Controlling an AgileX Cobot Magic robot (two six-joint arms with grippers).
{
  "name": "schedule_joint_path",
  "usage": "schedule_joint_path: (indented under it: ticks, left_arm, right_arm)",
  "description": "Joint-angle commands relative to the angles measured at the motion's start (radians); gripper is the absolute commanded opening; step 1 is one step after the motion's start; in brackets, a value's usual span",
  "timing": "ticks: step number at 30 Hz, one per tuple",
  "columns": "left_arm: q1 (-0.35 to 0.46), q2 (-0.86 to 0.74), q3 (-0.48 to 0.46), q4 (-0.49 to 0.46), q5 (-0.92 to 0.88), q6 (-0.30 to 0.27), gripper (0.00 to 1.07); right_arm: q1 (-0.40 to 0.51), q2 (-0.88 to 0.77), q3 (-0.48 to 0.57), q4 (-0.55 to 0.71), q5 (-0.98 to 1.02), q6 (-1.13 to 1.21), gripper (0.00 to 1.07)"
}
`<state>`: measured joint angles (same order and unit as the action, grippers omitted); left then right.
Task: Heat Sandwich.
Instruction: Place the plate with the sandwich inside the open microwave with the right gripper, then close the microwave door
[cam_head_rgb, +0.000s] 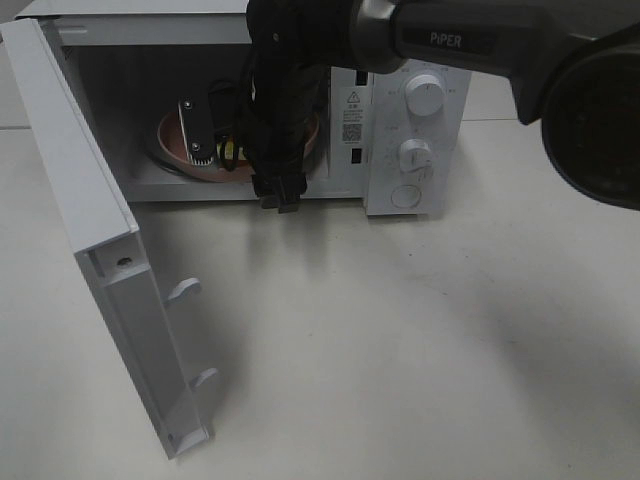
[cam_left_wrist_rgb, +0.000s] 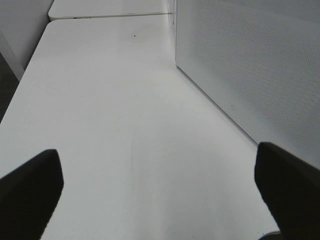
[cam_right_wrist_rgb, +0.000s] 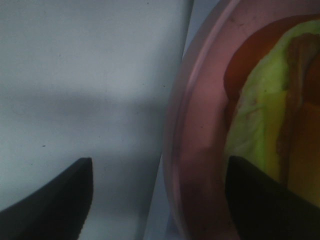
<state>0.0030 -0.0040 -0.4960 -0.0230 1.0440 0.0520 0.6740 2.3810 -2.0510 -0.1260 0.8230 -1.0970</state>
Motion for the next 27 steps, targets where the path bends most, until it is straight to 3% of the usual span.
schedule_joint_path:
  ticks: [1,14,27]
  left_arm:
    - [0.004,-0.026,0.002,-0.008,-0.009,0.004,0.99]
    - [0.004,-0.026,0.002,-0.008,-0.009,0.004,0.99]
    - [0.004,-0.026,0.002,-0.008,-0.009,0.004,0.99]
  right_arm:
    - [0.002,-0.032,0.042,0.003,-0.031,0.017,0.72]
    - [0.002,-0.149,0.232,-0.001,-0.135,0.019,0.72]
    - [0.002,-0.310,0.499,-0.001,-0.302,0.018,0.72]
